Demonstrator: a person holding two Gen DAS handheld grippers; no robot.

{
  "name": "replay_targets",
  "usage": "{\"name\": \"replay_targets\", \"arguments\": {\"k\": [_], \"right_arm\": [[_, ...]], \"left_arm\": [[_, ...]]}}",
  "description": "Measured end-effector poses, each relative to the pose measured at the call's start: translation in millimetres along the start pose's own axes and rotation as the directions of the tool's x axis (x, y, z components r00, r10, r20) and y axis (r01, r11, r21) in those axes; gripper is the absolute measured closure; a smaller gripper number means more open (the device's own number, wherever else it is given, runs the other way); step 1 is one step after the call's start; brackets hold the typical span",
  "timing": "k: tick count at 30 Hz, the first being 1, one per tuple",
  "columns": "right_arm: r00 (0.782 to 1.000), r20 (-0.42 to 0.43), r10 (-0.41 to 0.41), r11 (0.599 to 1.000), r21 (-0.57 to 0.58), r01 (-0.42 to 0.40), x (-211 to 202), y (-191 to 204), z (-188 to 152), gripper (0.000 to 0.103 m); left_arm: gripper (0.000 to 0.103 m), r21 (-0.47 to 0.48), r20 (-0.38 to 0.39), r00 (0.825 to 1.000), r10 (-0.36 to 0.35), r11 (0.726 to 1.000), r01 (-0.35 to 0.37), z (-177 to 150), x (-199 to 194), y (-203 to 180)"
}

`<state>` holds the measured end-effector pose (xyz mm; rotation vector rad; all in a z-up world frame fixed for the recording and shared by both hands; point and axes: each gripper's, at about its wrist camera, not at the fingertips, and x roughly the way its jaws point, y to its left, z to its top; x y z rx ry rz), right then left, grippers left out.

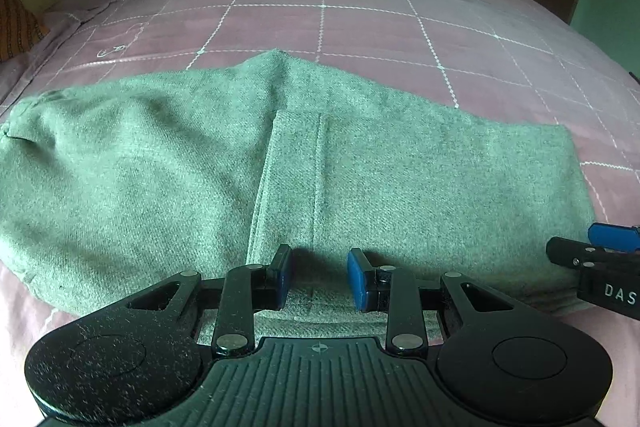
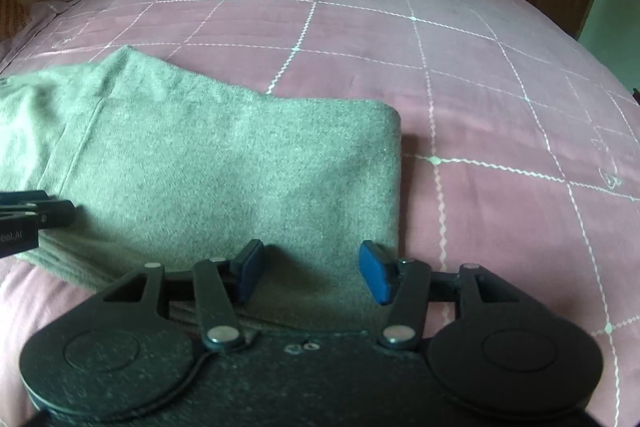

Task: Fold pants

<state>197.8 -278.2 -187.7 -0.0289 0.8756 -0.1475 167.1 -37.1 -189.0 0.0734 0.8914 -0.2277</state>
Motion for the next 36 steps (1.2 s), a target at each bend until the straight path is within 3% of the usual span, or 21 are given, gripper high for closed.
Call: {"name": "replay_targets", "arguments": {"k": [6,11,20,29,36], "right_arm": [[0.998,0.051,0.027,0.999,0.039,-0.029,-22,3,-12,0.049],[1.000,0.017,-0.001,1.000,-0.006,0.002,-15,12,-9,0.049],[0.997,0.037,0.066,0.997,0.030,-0.068,-28,27,-1,0.048],[0.992,0.067,0.111,0.994,-0.001,-0.112,-39,54,11,0.047],[0.989,0.059,0.133,0.991,-0.008,-0.133,-38,68,11,0.046]], "left_arm": [[0.072,0.009,0.013,1.000,0.010,1.000,-0.011,-6,-9,-3],[0.072,-0.020,0.006,1.000,-0.006,1.000,0.006,-4,-13,1],[0.072,-0.061,0.025,1.000,-0.013,0.998,0.014,-1,-30,13],[0.072,-0.186,0.019,1.000,-0.010,0.982,0.013,0,-48,58],[0.070,-0.252,-0.003,0.999,0.051,0.967,-0.050,-5,-51,92]]}}
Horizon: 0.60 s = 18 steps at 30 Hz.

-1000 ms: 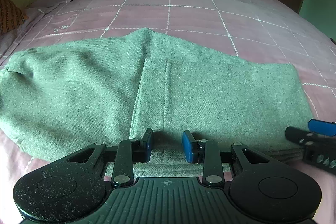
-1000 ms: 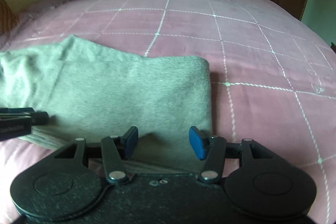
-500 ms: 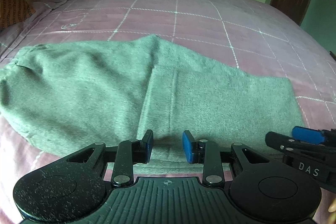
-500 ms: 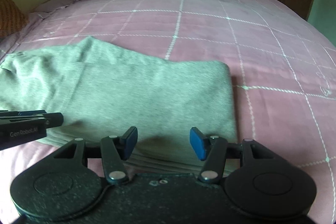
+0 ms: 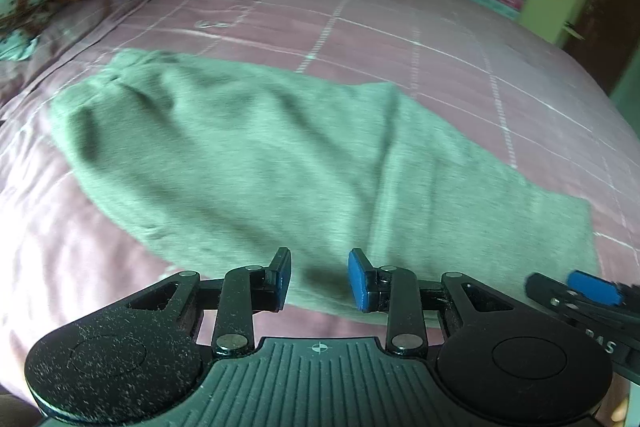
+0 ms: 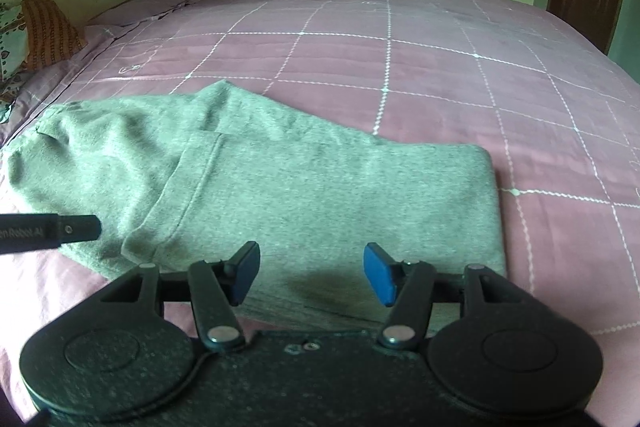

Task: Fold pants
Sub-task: 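Grasp the leg cuffs of the sweatpants with the left gripper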

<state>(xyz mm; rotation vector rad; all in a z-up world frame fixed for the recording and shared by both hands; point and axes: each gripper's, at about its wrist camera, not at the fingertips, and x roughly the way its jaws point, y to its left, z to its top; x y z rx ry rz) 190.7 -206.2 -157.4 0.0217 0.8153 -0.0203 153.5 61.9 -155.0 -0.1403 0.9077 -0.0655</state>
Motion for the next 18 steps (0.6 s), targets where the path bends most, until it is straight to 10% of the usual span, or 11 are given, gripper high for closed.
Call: {"name": "replay_targets", "arguments": {"k": [8,18], "right_arm": [[1.000,-0.005,0.017,1.000,-0.003,-0.017,2,13,5,0.044],[0.999,-0.023,0.042,0.998,-0.035,-0.043,10,37,12,0.044]], "left_arm": [[0.044,-0.058,0.032,0.997,0.063,0.996,-0.061,11,-6,39],[0.044,-0.267,-0.008,0.997,0.080,0.960,-0.079,23,9,106]]}}
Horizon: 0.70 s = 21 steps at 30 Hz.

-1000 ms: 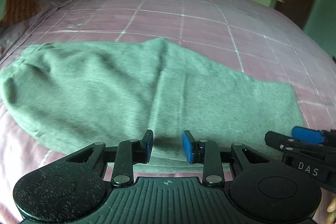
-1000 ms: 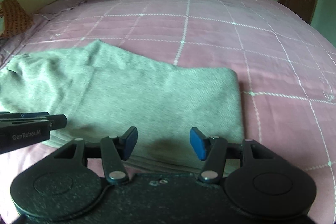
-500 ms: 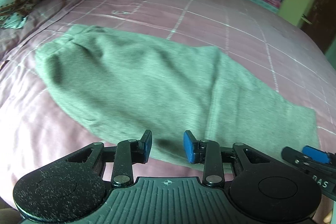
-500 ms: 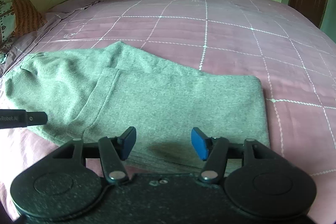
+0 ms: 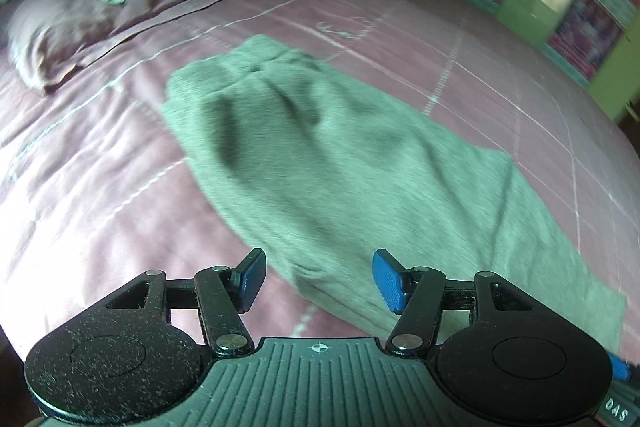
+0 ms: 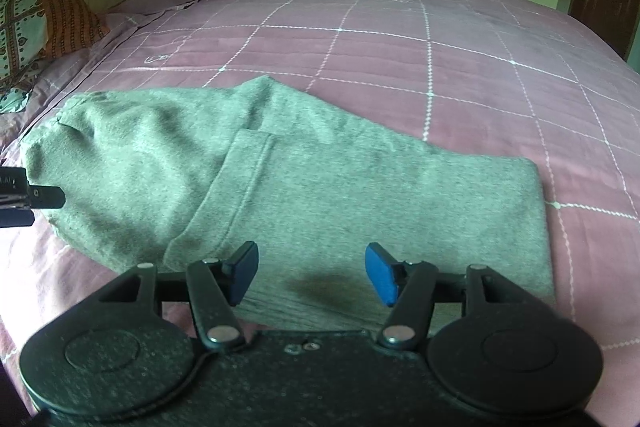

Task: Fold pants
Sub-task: 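Grasp the leg cuffs of the sweatpants with the left gripper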

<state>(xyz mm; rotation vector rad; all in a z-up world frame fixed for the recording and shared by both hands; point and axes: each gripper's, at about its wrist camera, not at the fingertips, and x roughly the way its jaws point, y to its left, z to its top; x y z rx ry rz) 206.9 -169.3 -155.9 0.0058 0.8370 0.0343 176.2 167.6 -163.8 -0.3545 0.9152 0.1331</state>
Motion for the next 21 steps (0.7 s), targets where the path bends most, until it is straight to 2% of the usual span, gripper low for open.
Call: {"name": "replay_targets", "arguments": {"k": [3,7,15,21], "right_arm": [[1.000,-0.006,0.002,1.000,-0.008,-0.002,3,7,2,0.044],[1.000,-0.016,-0.003,1.000,-0.022,0.003,8,12,4,0.044],[0.999,-0.045,-0.014,0.999,-0.031,0.013,20,15,2,0.044],[0.998,-0.064,-0.013,1.000,-0.022,0.012,28,16,-2,0.044]], "left_arm": [[0.044,-0.052,-0.005,1.000,0.002,0.999,-0.002,5,8,17],[0.044,-0.160,-0.011,0.999,-0.032,0.987,0.030,12,20,42],[0.044,-0.383,-0.020,0.984,-0.177,0.910,0.156,14,60,85],[0.044,-0.418,0.016,0.972,-0.235,0.882,0.220,21,88,82]]}}
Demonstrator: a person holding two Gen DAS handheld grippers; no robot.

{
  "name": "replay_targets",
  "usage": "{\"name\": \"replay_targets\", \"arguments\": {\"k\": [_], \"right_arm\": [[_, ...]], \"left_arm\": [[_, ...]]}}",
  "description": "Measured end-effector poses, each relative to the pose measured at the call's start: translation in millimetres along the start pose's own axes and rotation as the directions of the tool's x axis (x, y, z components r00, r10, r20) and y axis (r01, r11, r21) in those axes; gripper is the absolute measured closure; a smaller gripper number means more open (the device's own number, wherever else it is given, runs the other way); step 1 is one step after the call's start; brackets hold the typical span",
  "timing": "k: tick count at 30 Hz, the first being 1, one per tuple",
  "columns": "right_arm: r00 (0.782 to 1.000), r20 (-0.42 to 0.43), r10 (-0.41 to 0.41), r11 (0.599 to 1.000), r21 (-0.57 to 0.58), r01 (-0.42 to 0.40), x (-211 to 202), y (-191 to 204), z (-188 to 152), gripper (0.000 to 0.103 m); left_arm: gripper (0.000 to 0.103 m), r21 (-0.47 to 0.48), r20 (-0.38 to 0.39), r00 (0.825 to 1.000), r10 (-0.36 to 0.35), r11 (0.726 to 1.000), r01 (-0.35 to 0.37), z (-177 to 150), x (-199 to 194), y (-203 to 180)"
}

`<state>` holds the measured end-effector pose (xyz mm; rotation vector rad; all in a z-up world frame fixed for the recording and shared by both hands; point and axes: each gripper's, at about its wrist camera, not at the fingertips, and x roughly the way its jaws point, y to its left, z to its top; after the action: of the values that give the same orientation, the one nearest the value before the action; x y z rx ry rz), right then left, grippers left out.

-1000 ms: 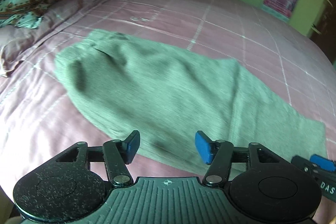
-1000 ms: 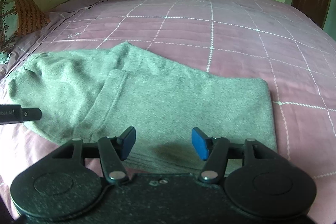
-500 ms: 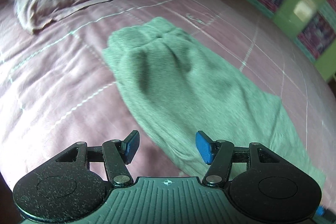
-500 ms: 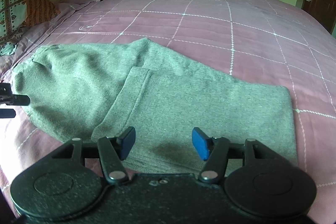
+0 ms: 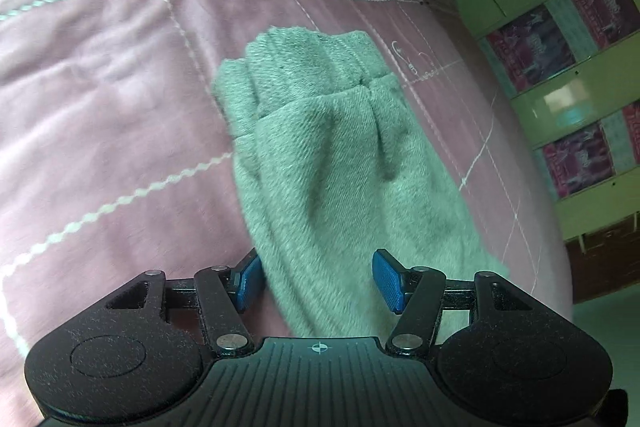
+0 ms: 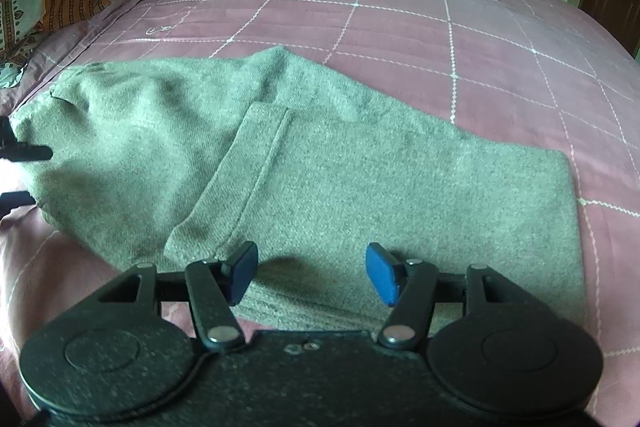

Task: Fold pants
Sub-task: 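Grasp the leg cuffs of the sweatpants with the left gripper, then lift the cuffs with the left gripper and fold them over toward the waistband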

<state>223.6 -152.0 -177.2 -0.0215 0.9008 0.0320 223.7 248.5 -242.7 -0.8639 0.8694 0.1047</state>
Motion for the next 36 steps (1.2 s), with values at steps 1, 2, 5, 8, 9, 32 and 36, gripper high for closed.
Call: {"name": "replay_targets", "arguments": {"k": [1,2,5,8,9,32,36], "right_arm": [[1.000,0.000,0.000,1.000,0.003,0.000,1,0,0,0.044],[1.000,0.000,0.000,1.000,0.005,0.000,1,-1,0,0.044],[1.000,0.001,-0.005,1.000,0.006,0.005,2,-2,3,0.044],[1.000,0.014,-0.011,1.000,0.003,0.011,3,-2,8,0.044],[1.000,0.020,-0.018,1.000,-0.005,0.018,4,-1,13,0.044],[0.999,0.044,0.004,0.993,0.120,-0.009,14,-31,23,0.042],[0.999,0.049,-0.021,0.985,0.171,0.012,-5,-67,9,0.042]], "left_arm": [[0.044,-0.008,0.003,1.000,-0.009,1.000,0.009,1,6,-1],[0.044,-0.017,0.009,1.000,-0.013,1.000,0.013,2,11,-2],[0.073,-0.015,0.020,1.000,0.000,1.000,0.001,4,23,-6],[0.076,-0.061,0.016,1.000,-0.011,0.998,0.012,5,30,-5],[0.077,-0.068,0.017,1.000,-0.012,0.998,0.013,5,31,-6],[0.085,0.755,0.158,0.960,-0.232,0.655,0.034,-72,-15,-231],[0.085,0.889,-0.029,0.964,-0.266,0.435,0.146,-153,3,-278]]}}
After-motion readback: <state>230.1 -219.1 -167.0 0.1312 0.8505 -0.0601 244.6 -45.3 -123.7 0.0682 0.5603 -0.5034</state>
